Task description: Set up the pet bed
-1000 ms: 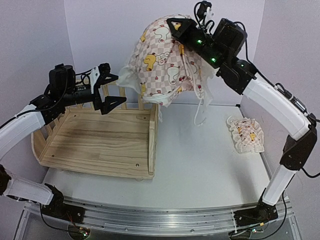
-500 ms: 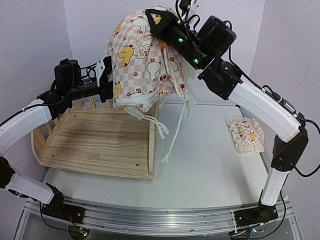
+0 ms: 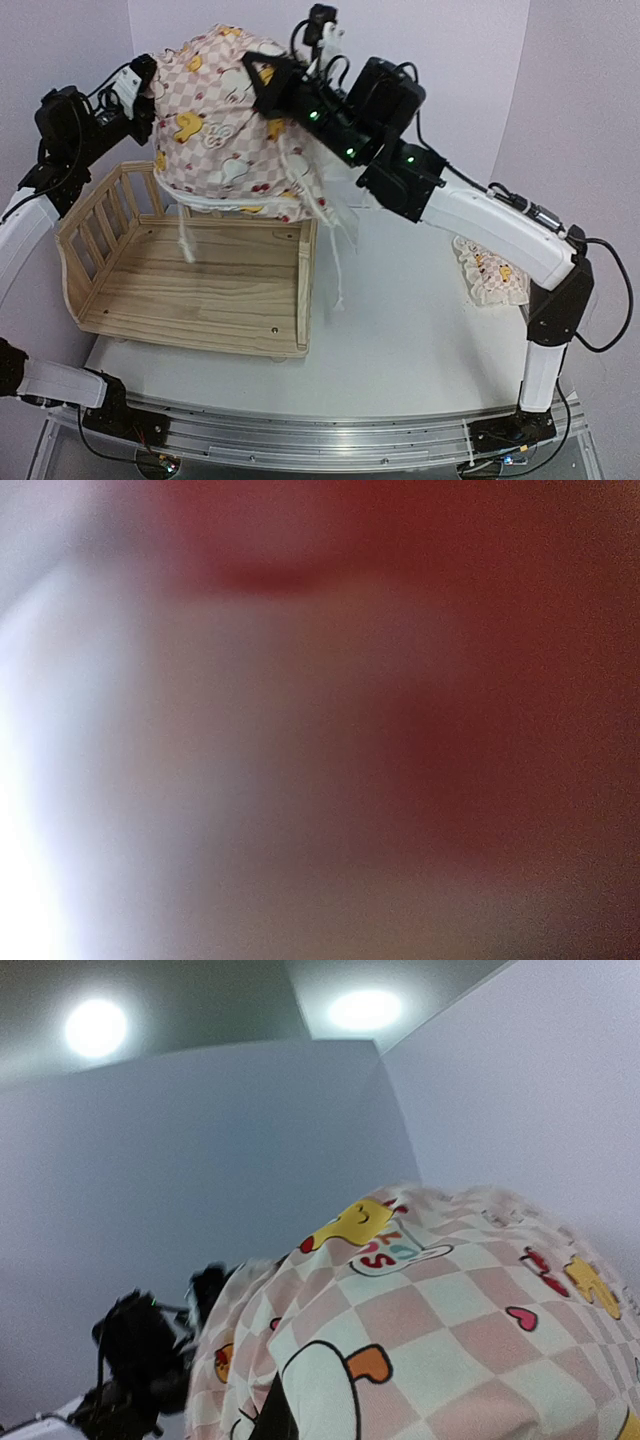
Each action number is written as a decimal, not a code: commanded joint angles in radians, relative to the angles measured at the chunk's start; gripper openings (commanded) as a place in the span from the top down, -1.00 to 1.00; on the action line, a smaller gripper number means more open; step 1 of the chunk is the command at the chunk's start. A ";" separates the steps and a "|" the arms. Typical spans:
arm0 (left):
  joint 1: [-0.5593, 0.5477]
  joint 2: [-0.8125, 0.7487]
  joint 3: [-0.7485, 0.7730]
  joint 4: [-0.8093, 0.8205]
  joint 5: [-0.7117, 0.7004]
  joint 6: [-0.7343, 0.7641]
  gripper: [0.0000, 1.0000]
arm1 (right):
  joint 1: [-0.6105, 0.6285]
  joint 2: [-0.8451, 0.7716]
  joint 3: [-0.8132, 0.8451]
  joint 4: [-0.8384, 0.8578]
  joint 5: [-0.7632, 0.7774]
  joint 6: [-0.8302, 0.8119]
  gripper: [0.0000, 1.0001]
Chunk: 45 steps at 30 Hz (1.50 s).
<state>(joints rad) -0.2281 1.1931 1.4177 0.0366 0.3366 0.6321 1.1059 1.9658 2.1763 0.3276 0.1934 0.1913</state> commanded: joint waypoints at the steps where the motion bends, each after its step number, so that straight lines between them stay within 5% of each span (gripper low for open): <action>1: 0.238 0.057 0.045 -0.027 -0.070 0.076 1.00 | 0.129 0.122 0.032 -0.037 -0.135 -0.102 1.00; 3: 0.315 0.083 0.004 -0.030 -0.077 0.104 1.00 | 0.172 0.169 0.029 -0.068 -0.167 -0.124 0.77; 9: 0.341 0.106 -0.122 -0.028 -0.097 0.218 1.00 | 0.213 0.189 0.026 -0.287 -0.252 -0.142 -0.34; 12: 0.343 0.136 -0.122 -0.014 -0.139 0.253 1.00 | 0.213 0.071 -0.076 -0.329 -0.216 -0.170 -0.71; 15: 0.344 0.153 -0.126 0.014 -0.158 0.310 1.00 | 0.213 -0.067 -0.146 -0.437 -0.083 -0.182 -0.84; 19: 0.345 0.181 -0.119 0.025 -0.178 0.363 1.00 | 0.190 -0.218 -0.202 -0.613 0.223 -0.111 -0.86; 22: 0.345 0.200 -0.131 0.038 -0.161 0.408 1.00 | 0.074 -0.267 -0.216 -0.827 0.326 0.103 -0.67; 27: 0.342 0.217 -0.131 0.061 -0.135 0.461 1.00 | -0.105 -0.227 -0.202 -1.036 0.293 0.367 -0.44; 36: 0.332 0.199 -0.145 0.053 -0.110 0.483 1.00 | -0.107 0.008 0.031 -1.187 0.193 0.450 -0.59; 45: 0.314 0.198 -0.167 -0.003 -0.074 0.501 1.00 | -0.107 0.053 0.007 -1.199 0.328 0.471 0.31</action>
<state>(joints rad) 0.1044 1.4128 1.2454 0.0390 0.2175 1.1237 1.0112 2.0422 2.1737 -0.8166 0.4132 0.6665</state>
